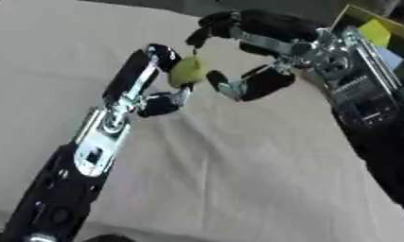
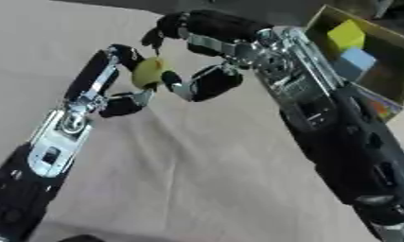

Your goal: Pick up the objects with one hand, pass them to the other hand, and then place them into the box on the other side of the table.

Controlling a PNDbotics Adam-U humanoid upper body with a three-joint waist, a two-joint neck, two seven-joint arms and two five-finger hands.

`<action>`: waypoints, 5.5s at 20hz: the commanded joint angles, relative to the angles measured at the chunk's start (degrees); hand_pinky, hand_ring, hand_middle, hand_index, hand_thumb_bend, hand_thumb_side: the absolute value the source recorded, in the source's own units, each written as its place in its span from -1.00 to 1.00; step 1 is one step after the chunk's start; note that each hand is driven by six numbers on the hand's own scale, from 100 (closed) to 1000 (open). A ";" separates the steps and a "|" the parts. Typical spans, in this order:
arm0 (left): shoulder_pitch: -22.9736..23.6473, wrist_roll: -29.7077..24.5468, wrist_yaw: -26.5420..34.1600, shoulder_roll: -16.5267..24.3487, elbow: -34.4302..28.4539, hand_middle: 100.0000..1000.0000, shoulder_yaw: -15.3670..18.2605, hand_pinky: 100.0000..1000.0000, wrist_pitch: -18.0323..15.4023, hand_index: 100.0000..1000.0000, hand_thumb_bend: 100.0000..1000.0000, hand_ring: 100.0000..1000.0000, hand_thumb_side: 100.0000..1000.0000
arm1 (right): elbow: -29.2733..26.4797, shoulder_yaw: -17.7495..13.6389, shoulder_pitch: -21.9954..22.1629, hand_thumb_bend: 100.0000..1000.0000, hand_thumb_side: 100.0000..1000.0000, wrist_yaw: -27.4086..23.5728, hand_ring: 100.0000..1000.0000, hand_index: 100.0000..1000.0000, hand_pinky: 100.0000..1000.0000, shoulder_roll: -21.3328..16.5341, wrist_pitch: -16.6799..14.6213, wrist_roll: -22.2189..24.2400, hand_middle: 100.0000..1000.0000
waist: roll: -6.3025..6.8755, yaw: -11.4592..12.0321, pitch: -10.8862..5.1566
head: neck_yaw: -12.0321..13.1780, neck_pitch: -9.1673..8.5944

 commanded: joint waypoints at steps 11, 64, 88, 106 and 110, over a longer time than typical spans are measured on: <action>-0.94 0.78 -2.52 -0.14 -2.23 -0.36 0.77 0.06 -0.21 -0.06 -1.00 -0.18 -1.00 | 2.80 -0.94 -2.07 -1.00 -0.69 2.39 1.00 0.77 1.00 1.63 2.05 2.40 0.52 | 0.42 -0.30 -2.08 | 0.21 0.33; -0.59 0.56 -1.30 -0.93 -2.48 -0.34 0.98 0.08 -1.94 0.00 -1.00 -0.17 -1.00 | 9.55 -1.23 -3.37 -1.00 -0.76 -1.87 0.98 0.02 0.93 5.01 4.96 -7.07 -0.24 | 0.48 -0.08 -1.84 | 0.20 0.72; -0.13 2.85 -6.09 -0.45 -1.89 0.27 1.68 0.40 3.79 0.66 -0.04 0.35 -0.30 | 7.25 -3.67 -2.94 -1.00 -0.71 -5.58 0.95 -0.08 0.95 3.59 8.75 -8.07 -0.34 | 1.01 -0.27 -1.55 | -0.48 0.47; 6.12 9.61 3.38 11.27 -6.07 0.15 9.54 0.36 8.40 0.59 -0.40 0.26 -0.10 | 11.29 -23.90 1.26 -1.00 -0.46 -15.87 1.00 -0.04 1.00 -13.71 23.54 -19.91 -0.32 | 2.50 0.28 -1.37 | -5.05 -1.61; 7.83 13.51 6.59 13.81 -8.44 0.12 13.09 0.36 10.24 0.57 -0.52 0.24 -0.08 | 16.88 -26.62 2.15 -1.00 -0.50 -14.91 1.00 -0.03 1.00 -16.55 21.98 -20.93 -0.31 | 2.91 0.61 -1.38 | -6.79 -3.59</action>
